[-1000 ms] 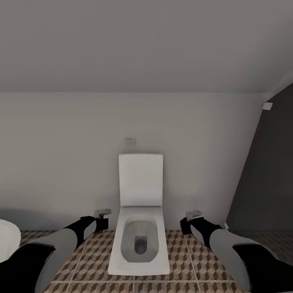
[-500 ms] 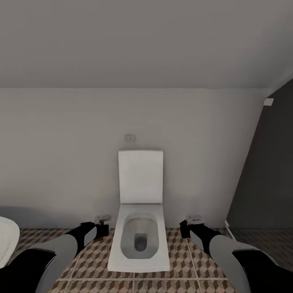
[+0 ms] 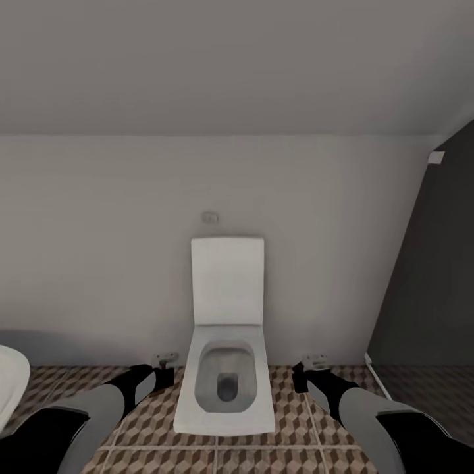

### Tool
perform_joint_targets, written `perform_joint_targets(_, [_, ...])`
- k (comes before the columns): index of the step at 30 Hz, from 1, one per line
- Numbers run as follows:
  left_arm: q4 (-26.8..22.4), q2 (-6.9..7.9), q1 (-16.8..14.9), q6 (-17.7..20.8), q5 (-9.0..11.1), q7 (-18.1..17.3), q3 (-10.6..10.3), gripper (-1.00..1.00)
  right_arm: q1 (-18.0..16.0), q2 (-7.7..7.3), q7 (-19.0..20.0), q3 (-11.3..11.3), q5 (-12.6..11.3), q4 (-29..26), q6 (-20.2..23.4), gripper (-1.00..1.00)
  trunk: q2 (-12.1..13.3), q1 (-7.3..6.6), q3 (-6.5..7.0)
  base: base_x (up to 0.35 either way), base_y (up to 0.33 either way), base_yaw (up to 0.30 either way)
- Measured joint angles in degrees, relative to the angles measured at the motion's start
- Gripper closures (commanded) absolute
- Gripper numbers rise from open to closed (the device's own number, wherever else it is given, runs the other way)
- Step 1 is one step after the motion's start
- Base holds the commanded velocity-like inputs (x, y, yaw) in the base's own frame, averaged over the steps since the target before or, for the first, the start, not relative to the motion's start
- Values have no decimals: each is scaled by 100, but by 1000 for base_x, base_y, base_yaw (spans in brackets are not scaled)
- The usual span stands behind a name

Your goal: Take the four mousetraps from the cabinet in the bathroom and place them on the bathroom floor. Make sure all four end up on the same floor surface, and ensure that at least two of them are either under or directly next to the same bathroom sink.

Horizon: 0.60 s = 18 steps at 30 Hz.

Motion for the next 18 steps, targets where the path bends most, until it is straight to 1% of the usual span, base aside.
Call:
perform_joint_targets(13, [0,19,7,-29,0,2,0,100,2,0,-2,0,0,86,1,100,-521,286,-233,0,0,0])
perform_joint_targets(18, [0,55,25,-275,8,32,0,100,2,0,-2,0,0,93,0,100,-722,395,-323,0,0,0])
